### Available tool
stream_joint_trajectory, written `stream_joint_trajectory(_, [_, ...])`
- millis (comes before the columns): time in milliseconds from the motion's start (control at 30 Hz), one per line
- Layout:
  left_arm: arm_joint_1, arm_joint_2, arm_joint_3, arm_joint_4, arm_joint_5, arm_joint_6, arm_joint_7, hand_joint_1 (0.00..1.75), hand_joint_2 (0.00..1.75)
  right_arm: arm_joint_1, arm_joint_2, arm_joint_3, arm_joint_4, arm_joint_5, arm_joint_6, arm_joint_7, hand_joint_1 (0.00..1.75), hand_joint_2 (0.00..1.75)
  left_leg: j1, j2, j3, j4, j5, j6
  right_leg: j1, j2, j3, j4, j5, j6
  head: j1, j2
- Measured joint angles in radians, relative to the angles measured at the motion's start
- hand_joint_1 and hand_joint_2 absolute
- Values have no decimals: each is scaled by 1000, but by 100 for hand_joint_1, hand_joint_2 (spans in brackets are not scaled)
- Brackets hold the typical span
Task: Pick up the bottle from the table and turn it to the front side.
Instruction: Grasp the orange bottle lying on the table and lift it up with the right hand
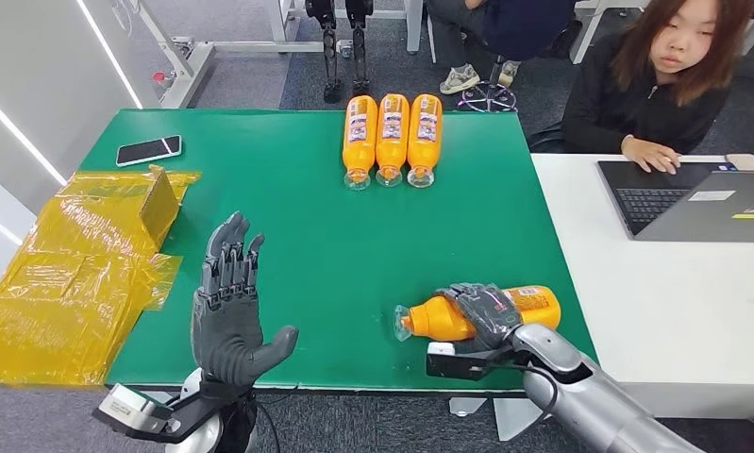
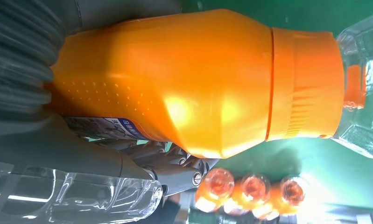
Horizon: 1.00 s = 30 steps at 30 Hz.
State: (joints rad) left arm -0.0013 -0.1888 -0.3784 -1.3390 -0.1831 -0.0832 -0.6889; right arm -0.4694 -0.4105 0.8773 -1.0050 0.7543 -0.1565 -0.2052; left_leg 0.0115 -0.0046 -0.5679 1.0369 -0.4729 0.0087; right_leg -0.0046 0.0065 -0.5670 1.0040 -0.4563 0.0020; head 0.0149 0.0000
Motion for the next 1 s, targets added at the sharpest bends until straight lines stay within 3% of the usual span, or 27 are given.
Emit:
stream_joint_trajectory(167, [0, 0, 1, 0, -1, 0, 0, 0, 175, 3, 0, -2, -4, 2, -2, 1, 175, 175, 0, 0, 0, 0, 0, 0, 0, 0, 0, 0, 0, 0, 0, 0])
stream_joint_trajectory(367, [9, -15, 30, 0, -34, -12, 8, 0, 175, 132, 35, -219, -407, 116, -39, 39, 175, 175, -1, 0, -16, 0, 3, -3, -1, 0, -19, 2, 3, -2, -1, 0])
stream_joint_trajectory(533, [-3, -24, 32, 12, -45, -21, 15, 0, 175, 178, 51, -270, -516, 157, -44, 43, 175, 175, -1, 0, -19, 0, 3, -3, -1, 1, -22, 3, 3, -3, -1, 0])
stream_joint_trajectory(767, [-30, -42, 32, 52, -51, -23, 16, 0, 175, 156, 111, -350, -540, 140, 28, 0, 175, 175, 0, 1, -19, 0, 4, -3, -1, 1, -22, 3, 3, -3, -1, 0])
stream_joint_trajectory(1000, [-38, -47, 32, 64, -48, -30, 16, 0, 175, 137, 170, -354, -509, 111, -10, -72, 175, 175, 0, 1, -20, 0, 4, -3, -1, 1, -22, 3, 3, -3, -1, 0])
